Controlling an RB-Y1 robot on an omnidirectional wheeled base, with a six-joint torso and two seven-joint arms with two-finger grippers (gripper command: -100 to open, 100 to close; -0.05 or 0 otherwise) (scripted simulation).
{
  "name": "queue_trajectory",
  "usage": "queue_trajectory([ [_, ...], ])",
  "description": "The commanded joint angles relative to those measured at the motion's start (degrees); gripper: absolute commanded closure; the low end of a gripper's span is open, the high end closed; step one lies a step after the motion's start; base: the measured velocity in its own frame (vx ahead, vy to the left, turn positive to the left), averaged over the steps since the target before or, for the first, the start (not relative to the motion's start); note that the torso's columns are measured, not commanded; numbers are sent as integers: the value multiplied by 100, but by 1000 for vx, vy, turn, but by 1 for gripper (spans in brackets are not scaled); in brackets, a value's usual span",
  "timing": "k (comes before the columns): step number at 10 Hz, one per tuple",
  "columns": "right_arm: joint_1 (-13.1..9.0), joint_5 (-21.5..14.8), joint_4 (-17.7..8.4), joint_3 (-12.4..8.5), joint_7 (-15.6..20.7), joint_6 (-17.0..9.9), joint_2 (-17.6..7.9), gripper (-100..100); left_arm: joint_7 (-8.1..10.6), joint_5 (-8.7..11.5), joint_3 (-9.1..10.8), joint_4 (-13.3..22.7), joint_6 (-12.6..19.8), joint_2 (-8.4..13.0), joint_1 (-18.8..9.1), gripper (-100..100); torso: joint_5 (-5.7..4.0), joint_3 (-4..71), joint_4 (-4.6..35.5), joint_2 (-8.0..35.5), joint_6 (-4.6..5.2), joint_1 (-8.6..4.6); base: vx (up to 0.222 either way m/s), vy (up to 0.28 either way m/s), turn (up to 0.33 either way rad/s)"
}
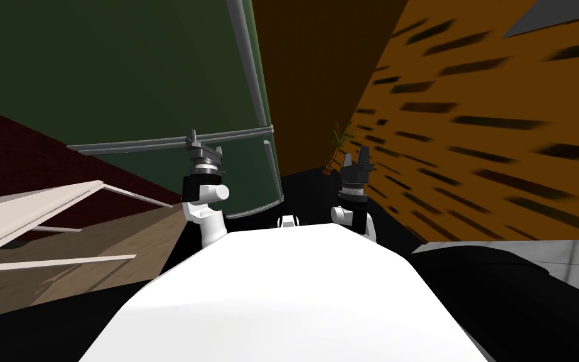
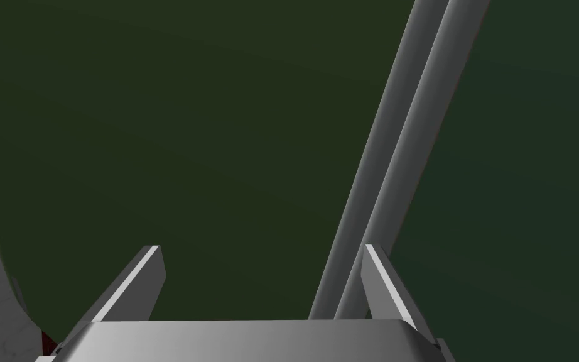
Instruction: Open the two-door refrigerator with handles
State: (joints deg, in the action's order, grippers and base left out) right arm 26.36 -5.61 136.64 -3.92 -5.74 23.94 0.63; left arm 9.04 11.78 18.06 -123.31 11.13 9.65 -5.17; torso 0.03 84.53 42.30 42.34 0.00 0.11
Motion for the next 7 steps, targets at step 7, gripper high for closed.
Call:
queue_trajectory([
  [7, 0, 0, 0, 0, 0, 0, 0, 0, 114, 258, 608, 262, 1428, -34, -1052, -100, -3, 4, -1, -7, 0, -11, 27, -69, 16],
])
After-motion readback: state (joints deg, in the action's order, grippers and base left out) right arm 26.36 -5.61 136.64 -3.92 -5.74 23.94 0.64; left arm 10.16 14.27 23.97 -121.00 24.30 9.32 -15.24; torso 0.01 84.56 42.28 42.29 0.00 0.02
